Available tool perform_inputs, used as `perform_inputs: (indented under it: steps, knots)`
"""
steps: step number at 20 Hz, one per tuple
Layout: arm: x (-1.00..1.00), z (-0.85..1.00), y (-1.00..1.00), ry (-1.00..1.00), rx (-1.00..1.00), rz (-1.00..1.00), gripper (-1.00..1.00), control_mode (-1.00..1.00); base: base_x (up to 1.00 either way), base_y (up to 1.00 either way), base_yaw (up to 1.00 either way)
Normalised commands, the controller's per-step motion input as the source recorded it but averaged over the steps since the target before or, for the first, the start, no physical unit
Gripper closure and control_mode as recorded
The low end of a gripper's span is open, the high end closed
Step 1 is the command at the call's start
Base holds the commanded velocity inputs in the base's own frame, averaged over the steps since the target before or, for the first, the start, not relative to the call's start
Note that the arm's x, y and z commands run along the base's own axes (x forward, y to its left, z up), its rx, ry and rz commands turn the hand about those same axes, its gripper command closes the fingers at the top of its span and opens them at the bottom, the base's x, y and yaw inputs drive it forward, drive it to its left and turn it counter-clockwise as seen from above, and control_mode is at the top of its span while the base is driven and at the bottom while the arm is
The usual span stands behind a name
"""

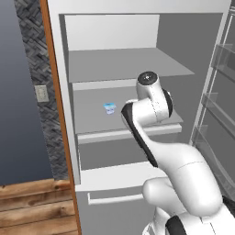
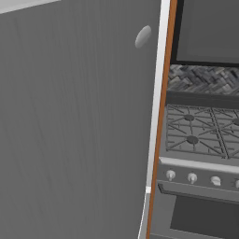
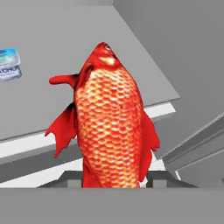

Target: Pick fish from the fridge and place it on the plate on the counter.

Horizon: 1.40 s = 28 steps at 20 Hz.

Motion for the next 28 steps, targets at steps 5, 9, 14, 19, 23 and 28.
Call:
perform_inputs:
  steps: [5, 9, 14, 19, 23, 28]
  knots:
    - [-0.46, -0.12, 0.02, -0.07, 0.0, -0.07, 1.0, -1.0, 0.0, 0.0, 0.0]
    - [-0.08, 0.0, 0.0, -0.16, 0.0, -0.01, 1.0, -1.0, 0.0, 0.0, 0.0]
    - [-0.01, 0.0, 0.0, -0.13, 0.0, 0.0, 1.0, -1.0, 0.0, 0.0, 0.0]
    - [-0.03, 0.0, 0.0, -0.16, 0.0, 0.0, 1.0, -1.0, 0.0, 0.0, 0.0]
    - [-0.03, 0.0, 0.0, -0.04, 0.0, 0.0, 1.0, 1.0, -0.16, 0.0, 0.0]
    - [0.0, 0.0, 0.0, 0.0, 0.0, 0.0, 1.0, 1.0, -0.36, 0.0, 0.0]
